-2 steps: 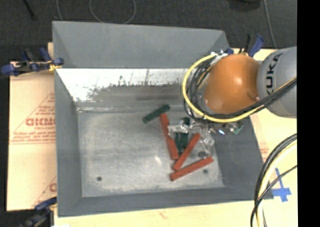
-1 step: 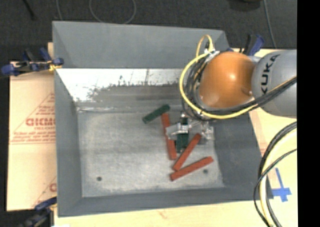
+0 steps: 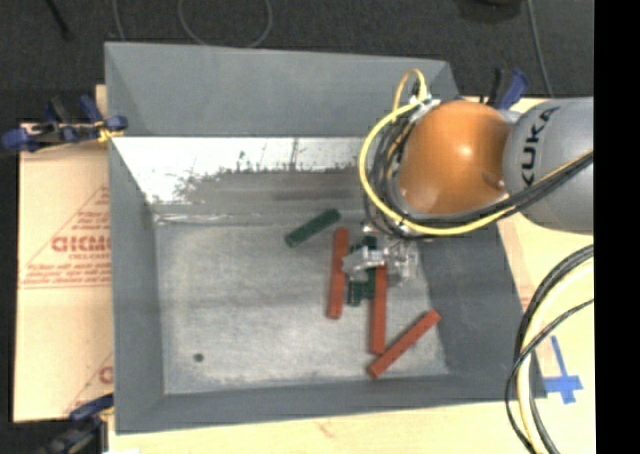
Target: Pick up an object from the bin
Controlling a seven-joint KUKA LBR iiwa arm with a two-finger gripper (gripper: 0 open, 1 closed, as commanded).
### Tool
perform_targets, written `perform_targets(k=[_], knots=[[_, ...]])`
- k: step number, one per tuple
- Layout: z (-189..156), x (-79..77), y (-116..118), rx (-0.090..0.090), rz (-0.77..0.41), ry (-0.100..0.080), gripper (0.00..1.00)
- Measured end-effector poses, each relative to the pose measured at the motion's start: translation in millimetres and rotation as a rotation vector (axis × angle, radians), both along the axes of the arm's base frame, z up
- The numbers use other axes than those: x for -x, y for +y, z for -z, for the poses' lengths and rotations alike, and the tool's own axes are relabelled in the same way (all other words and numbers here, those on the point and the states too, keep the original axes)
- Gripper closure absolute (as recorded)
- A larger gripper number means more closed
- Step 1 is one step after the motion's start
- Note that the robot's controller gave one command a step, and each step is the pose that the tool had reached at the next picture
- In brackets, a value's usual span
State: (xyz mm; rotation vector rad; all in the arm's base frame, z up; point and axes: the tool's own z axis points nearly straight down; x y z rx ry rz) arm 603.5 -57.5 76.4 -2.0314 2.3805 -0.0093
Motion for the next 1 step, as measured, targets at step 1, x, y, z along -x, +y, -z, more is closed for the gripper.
perform_targets(k=[1], knots=[[-141.7, 22.0, -52.4, 0.006, -0.033, 0.003, 1.00]])
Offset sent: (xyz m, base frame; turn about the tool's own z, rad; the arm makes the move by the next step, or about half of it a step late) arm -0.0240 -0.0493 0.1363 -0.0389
